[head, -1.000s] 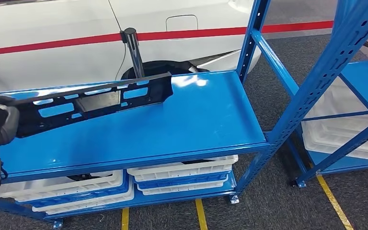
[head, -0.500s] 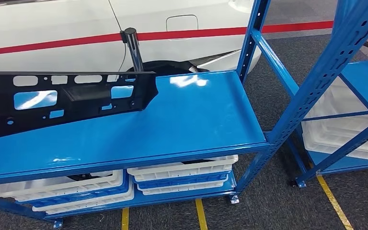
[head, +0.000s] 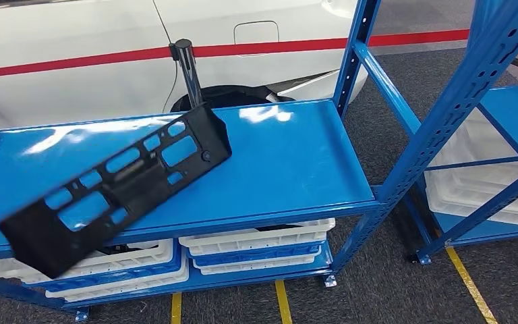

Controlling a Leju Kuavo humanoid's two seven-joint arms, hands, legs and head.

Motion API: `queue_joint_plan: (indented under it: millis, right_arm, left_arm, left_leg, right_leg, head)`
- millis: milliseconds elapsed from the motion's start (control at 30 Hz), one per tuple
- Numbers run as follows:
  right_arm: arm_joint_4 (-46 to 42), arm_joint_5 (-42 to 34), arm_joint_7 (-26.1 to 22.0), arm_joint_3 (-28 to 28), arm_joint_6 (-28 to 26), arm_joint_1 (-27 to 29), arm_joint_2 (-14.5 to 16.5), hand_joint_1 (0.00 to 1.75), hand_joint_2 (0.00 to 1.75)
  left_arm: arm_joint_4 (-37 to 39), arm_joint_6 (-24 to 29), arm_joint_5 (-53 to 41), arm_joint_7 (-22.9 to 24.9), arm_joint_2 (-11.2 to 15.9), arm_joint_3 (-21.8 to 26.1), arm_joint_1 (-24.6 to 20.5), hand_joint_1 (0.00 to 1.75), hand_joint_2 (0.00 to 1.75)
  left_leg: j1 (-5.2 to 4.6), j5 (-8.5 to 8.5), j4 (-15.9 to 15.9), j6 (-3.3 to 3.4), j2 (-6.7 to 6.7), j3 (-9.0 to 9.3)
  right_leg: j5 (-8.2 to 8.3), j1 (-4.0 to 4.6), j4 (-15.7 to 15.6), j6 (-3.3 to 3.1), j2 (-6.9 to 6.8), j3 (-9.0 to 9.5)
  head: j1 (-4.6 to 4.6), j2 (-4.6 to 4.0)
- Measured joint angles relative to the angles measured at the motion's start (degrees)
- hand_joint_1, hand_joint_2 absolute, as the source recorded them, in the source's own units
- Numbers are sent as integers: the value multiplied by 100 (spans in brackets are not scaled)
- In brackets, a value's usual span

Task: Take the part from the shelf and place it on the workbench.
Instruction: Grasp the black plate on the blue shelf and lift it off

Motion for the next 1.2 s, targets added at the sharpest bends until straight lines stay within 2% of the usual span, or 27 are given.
queue_joint_plan:
  millis: [267, 367, 433, 467, 500, 567, 600, 633, 667, 700, 733, 767, 800, 833, 900, 967, 1000, 1067, 1100, 1133, 1167, 1200]
  right_arm:
    - [0, -2, -9, 0, -16, 3, 4, 0, 0]
    - [0, -3, -15, 0, -16, -2, 9, 0, 0]
    - [0, -6, -17, 0, -16, -4, 7, 0, 0]
    - [0, -8, -17, 0, -16, -4, 5, 0, 0]
    - [0, -8, -15, 0, -16, 0, 3, 0, 0]
    - [0, -9, -12, 0, -15, 9, 2, 0, 0]
    - [0, -9, -10, 0, -13, 15, 2, 0, 0]
    - [0, -10, -9, 0, -12, 21, 1, 0, 0]
    - [1, -10, -9, 0, -11, 26, -2, 0, 0]
    - [1, -10, -8, 0, -10, 29, -5, 0, 0]
    - [2, -10, -8, 0, -9, 31, -4, 0, 0]
    - [2, -8, -8, 0, -5, 29, -3, 0, 0]
    - [2, -6, -7, 0, -2, 27, 0, 0, 0]
    - [2, -3, -6, 0, 2, 25, 2, 0, 0]
    - [5, -2, -5, 0, 7, 19, -7, 0, 0]
    - [9, -2, -6, 0, 9, 13, -14, 0, 0]
    - [10, -2, -7, 0, 12, 14, -14, 0, 0]
    - [13, -2, -8, 0, 19, 25, -8, 0, 0]
    - [14, -4, -8, 0, 22, 29, -4, 0, 0]
    - [15, -7, -8, 0, 23, 30, -1, 0, 0]
    - [16, -10, -8, 0, 24, 29, -1, 0, 0]
    - [17, -14, -8, 0, 25, 28, -1, 0, 0]
  left_arm:
    - [-187, -50, -62, 114, 0, -11, -140, 175, 175]
    - [-198, -188, -66, 235, 15, -17, -151, 175, 175]
    - [-195, -315, 35, 288, 42, -19, -129, 175, 175]
    - [-190, -369, 96, 295, 54, -20, -110, 175, 175]
    - [-180, -409, 166, 280, 62, -21, -76, 175, 175]
    - [-139, -500, 355, 200, 74, -25, 18, 175, 175]
    - [-111, -553, 461, 154, 81, -26, 77, 175, 175]
    - [-82, -602, 555, 110, 90, -27, 133, 175, 175]
    - [-55, -633, 619, 83, 98, -28, 181, 175, 175]
    - [-28, -656, 656, 65, 107, -29, 220, 175, 175]
    - [-4, -686, 674, 55, 118, -28, 252, 131, 175]
    - [18, -739, 680, 49, 132, -29, 277, 87, 175]
    - [40, -813, 675, 41, 153, -33, 299, 44, 175]
    - [64, -898, 670, 32, 174, -40, 321, 0, 175]
    - [116, -1045, 670, -1, 215, -63, 376, 0, 175]
    - [156, -1121, 686, -33, 252, -80, 423, 0, 175]
    - [175, -1151, 687, -34, 268, -90, 434, 0, 175]
    - [218, -1261, 662, 9, 285, -125, 458, 0, 175]
    - [245, -1348, 643, 45, 286, -152, 476, 0, 175]
    - [273, -1442, 624, 82, 286, -185, 492, 0, 175]
    - [299, -1537, 608, 118, 288, -220, 500, 0, 175]
    - [322, -1630, 592, 150, 291, -257, 498, 0, 175]
  left_leg:
    - [-29, -18, 22, 27, -2, -8]
    - [-51, -25, 10, 65, -2, -7]
    - [-22, 4, -52, 108, 10, 29]
    - [-1, 19, -83, 132, 18, 49]
    - [15, 29, -101, 149, 27, 61]
    - [20, 29, -103, 160, 32, 53]
    - [25, 26, -101, 155, 31, 48]
    - [35, 22, -98, 144, 28, 46]
    - [54, 15, -92, 123, 23, 51]
    - [77, 2, -77, 88, 17, 57]
    - [88, -19, -55, 39, 10, 62]
    - [95, -42, -29, -15, 4, 62]
    - [94, -56, -14, -67, 0, 61]
    - [90, -60, -12, -110, -3, 60]
    - [114, -54, -29, -175, -4, 65]
    - [138, -203, 189, -213, 4, -21]
    - [140, -376, 497, -225, 8, -157]
    - [124, -775, 1373, -238, 10, -562]
    - [116, -885, 1709, -239, 11, -727]
    - [113, -883, 1830, -233, 11, -792]
    - [110, -767, 1691, -217, 11, -730]
    - [103, -575, 1336, -191, 12, -561]
  right_leg:
    - [2, -31, -5, 22, -4, 2]
    - [3, -53, -19, 63, -6, 8]
    - [-63, -60, 67, 97, -13, -16]
    - [-178, -59, 249, 110, -18, -95]
    - [-350, -62, 567, 121, -22, -246]
    - [-720, -75, 1419, 142, -25, -688]
    - [-797, -89, 1716, 156, -26, -858]
    - [-757, -105, 1795, 172, -27, -923]
    - [-599, -125, 1607, 190, -29, -854]
    - [-370, -151, 1204, 215, -33, -673]
    - [-178, -168, 766, 239, -30, -468]
    - [-35, -177, 410, 232, -14, -303]
    - [31, -174, 201, 206, 1, -208]
    - [28, -157, 153, 160, 18, -194]
    - [39, -140, 167, 49, 23, -213]
    - [60, -139, 162, -35, 20, -216]
    - [67, -139, 159, -66, 20, -218]
    - [64, -124, 162, -112, 29, -227]
    - [61, -118, 163, -127, 33, -230]
    - [60, -112, 163, -139, 35, -228]
    - [58, -107, 163, -145, 38, -223]
    - [56, -100, 163, -144, 41, -214]
  head:
    - [0, 0]
    - [0, 0]
    - [2, 0]
    - [3, 0]
    - [5, 0]
    - [7, 0]
    - [7, 0]
    - [7, 0]
    - [7, 0]
    - [7, 0]
    - [7, 0]
    - [6, 0]
    - [5, 0]
    - [3, 0]
    - [0, 0]
    - [-4, 0]
    - [-6, 0]
    - [-8, 0]
    - [-9, 0]
    - [-9, 0]
    - [-10, 0]
    - [-10, 0]
